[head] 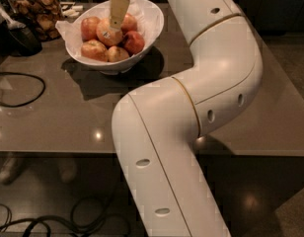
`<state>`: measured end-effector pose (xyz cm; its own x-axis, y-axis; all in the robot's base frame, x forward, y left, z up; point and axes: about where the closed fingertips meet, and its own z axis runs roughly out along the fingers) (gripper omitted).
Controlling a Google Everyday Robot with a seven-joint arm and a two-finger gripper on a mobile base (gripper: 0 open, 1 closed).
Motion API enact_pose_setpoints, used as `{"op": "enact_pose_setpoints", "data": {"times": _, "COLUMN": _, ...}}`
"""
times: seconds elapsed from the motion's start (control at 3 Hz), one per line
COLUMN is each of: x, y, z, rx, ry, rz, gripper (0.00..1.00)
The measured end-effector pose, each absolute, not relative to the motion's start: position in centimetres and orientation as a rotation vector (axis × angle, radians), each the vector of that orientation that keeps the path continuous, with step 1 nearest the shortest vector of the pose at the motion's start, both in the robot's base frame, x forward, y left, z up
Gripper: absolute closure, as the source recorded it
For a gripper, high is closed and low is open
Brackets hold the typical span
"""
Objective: Pick apple from white bowl
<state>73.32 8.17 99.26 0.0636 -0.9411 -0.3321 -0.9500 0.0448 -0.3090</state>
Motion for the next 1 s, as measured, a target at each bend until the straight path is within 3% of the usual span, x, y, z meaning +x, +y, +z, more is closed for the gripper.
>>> {"op": "enact_pose_setpoints", "data": {"times": 1.0, "x": 74.0, "y": 8.0, "z": 98.0, "rx": -1.937, "ry": 1.892, "rz": -0.029, "gripper": 0.31}}
